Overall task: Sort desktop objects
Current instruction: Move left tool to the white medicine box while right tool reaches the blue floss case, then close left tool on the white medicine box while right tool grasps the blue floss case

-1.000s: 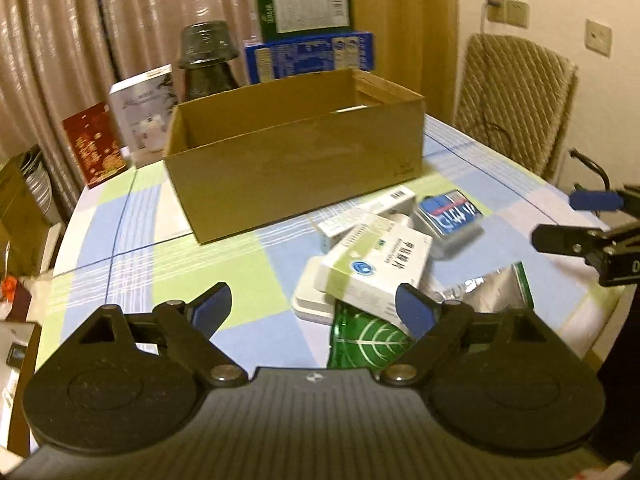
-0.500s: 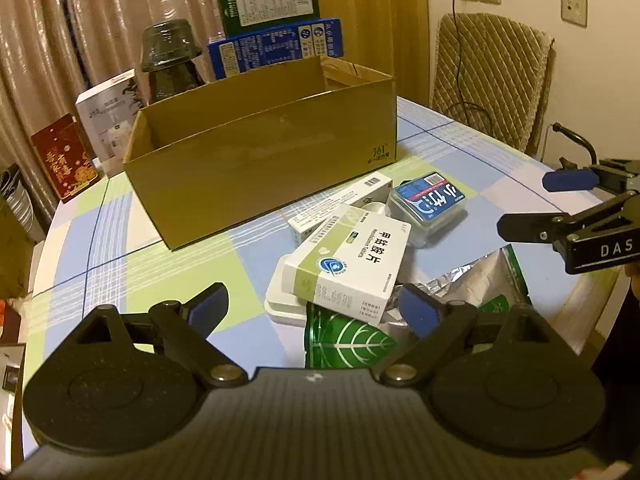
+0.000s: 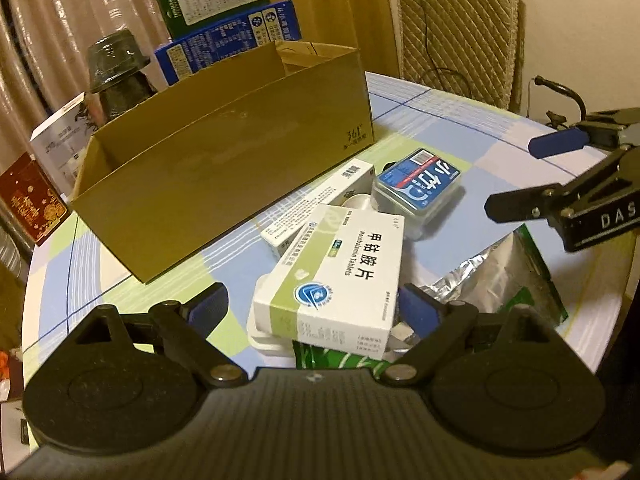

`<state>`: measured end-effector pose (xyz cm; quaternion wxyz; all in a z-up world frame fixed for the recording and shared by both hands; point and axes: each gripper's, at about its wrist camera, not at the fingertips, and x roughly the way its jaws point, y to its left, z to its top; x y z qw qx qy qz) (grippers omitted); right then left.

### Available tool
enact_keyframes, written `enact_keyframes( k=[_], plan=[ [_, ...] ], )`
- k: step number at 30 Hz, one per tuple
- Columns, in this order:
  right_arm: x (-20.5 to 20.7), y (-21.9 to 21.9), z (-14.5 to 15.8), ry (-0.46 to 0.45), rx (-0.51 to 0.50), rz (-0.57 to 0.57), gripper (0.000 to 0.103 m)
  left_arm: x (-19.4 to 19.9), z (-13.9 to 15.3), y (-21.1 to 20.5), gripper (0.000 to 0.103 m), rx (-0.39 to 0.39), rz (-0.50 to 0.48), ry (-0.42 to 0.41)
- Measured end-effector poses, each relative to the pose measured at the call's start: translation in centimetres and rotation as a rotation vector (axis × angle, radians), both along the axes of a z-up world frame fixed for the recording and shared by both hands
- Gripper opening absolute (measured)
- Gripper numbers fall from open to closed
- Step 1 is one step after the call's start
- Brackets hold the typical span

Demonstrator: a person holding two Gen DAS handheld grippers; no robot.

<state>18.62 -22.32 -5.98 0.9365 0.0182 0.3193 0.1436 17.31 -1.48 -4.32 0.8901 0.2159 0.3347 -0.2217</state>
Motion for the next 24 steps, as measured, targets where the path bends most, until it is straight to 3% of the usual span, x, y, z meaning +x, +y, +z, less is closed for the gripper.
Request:
enact_keyframes(
  k=[9,24],
  plan=[
    [1.2,0.5,-0.1,0.008,0.0,-0.002,0.096,2.1,-0.9,-0.4,0.089,-0.01,-0.033,0.044],
    [3.0,1.4,-0.3,0.018,-0.001,0.002,0.096,2.1,-1.1,-1.0,0.067,0.012,-0.058,0.068]
  ],
)
